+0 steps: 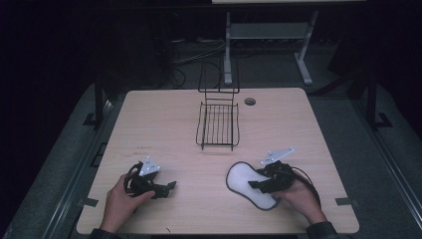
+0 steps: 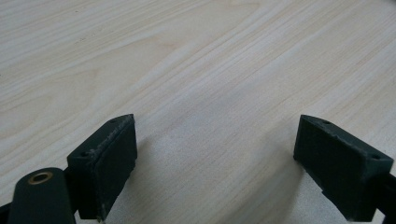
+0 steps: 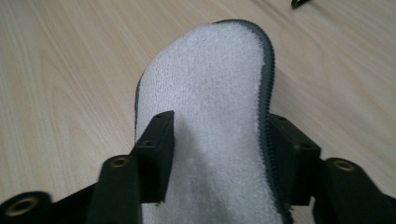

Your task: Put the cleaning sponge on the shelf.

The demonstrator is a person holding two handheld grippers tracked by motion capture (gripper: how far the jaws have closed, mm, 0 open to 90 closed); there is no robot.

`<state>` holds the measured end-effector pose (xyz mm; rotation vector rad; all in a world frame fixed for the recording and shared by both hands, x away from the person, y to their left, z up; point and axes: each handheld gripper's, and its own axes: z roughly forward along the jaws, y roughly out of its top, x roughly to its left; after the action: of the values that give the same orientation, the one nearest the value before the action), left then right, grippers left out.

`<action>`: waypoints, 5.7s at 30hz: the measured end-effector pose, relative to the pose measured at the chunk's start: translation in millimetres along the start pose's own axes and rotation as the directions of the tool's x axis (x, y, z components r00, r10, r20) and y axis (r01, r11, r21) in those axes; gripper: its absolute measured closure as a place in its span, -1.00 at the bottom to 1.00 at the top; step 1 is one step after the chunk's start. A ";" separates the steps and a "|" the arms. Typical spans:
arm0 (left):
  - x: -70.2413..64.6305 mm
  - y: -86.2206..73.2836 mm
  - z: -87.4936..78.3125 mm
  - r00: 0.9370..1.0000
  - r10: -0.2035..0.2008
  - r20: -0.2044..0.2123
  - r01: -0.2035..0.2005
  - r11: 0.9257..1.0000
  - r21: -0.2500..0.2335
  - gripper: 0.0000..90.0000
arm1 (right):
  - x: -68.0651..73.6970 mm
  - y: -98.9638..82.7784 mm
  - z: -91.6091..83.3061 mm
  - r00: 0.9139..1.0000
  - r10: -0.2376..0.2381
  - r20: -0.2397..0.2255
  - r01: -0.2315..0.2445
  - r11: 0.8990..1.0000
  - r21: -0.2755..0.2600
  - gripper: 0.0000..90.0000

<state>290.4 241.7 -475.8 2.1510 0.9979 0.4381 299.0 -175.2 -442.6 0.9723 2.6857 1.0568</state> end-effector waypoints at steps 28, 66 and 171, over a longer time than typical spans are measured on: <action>-0.1 -0.2 -0.2 1.000 -0.002 -0.001 0.002 1.000 0.000 -0.72 | -3.6 8.2 -27.3 0.996 0.010 -0.091 -0.021 0.993 -0.120 0.68; -0.4 0.8 1.2 1.000 -0.008 -0.006 0.008 1.000 -0.003 -0.72 | -23.1 30.7 -58.4 1.000 0.027 0.009 -0.024 0.971 -0.240 0.81; -0.8 0.9 0.5 1.000 -0.005 -0.010 0.005 1.000 0.006 -0.72 | -108.4 166.7 65.3 0.982 0.170 0.078 -0.147 0.960 -0.238 0.64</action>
<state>290.7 240.5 -475.5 2.1532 1.0114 0.4445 493.0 -109.1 -399.8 1.1750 2.3721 1.2816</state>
